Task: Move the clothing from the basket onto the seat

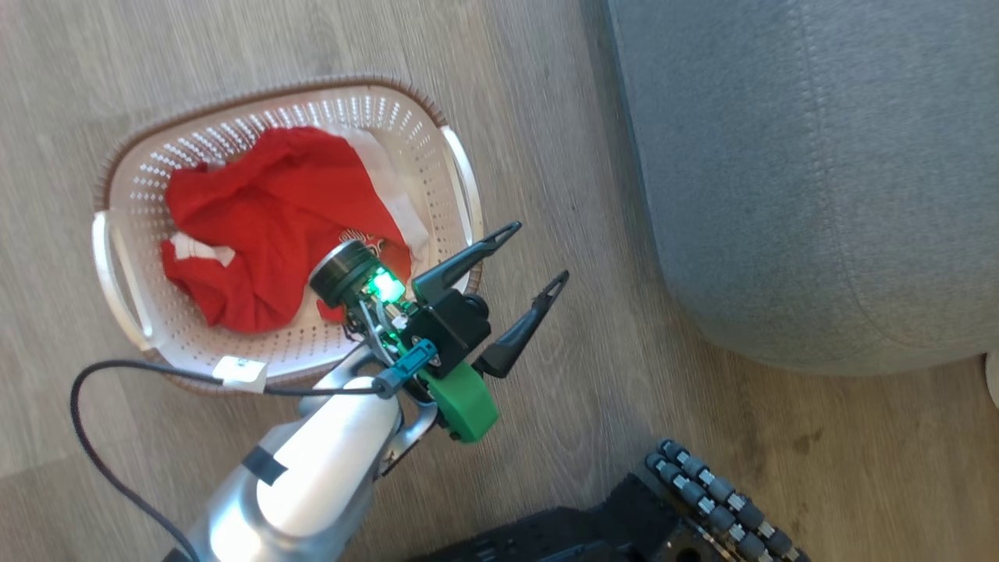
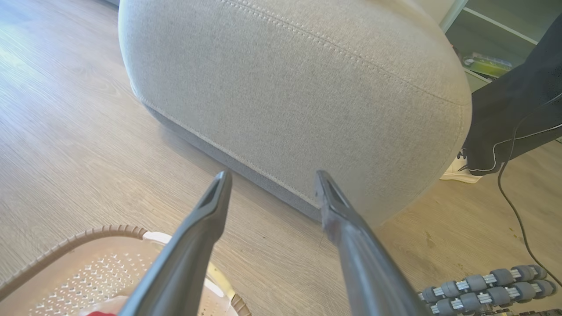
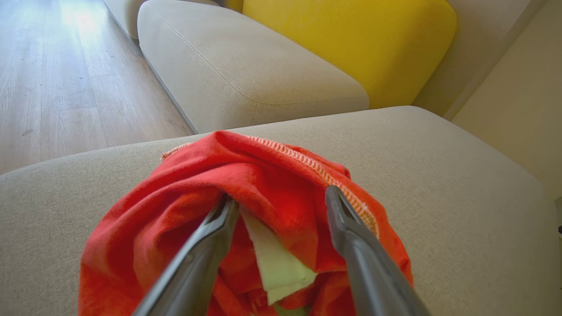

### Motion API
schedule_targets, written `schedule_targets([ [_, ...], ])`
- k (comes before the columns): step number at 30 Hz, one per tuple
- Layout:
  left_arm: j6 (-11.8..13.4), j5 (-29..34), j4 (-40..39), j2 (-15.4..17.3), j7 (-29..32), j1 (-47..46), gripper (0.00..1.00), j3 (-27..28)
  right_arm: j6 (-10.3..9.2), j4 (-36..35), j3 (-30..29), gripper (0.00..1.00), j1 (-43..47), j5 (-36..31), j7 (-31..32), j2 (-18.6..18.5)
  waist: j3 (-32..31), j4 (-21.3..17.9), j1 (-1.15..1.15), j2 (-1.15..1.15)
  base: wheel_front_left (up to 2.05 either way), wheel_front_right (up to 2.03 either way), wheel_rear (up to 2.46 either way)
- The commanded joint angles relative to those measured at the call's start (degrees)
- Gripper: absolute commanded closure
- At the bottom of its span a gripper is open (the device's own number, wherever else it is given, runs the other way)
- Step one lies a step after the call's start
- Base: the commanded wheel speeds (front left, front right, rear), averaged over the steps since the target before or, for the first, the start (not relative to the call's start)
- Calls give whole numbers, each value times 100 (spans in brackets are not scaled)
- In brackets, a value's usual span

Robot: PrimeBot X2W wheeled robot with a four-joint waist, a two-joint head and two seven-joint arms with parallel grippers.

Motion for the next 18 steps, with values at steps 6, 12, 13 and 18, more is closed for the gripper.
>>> schedule_targets([
  [6, -7, -130, -168, -256, -28, 301, 0, 8, -1, 78, 140, 0, 89, -270, -6, -269, -770, 33, 0, 0, 0, 0, 0],
  [12, -7, -200, -144, -402, -28, 575, 0, 57, -1, 204, 397, 0, 158, -350, -6, -262, -1438, 80, 0, 0, 0, 0, 0],
  [13, -7, -194, -129, -423, -28, 642, 0, 109, -1, 220, 455, 0, 162, -311, -6, -242, -1579, 84, 0, 0, 0, 0, 0],
  [18, -7, -197, -107, -522, -28, 917, 0, 416, -1, -75, 1009, 0, 280, 28, -6, -70, -2208, 137, 0, 0, 0, 0, 0],
])
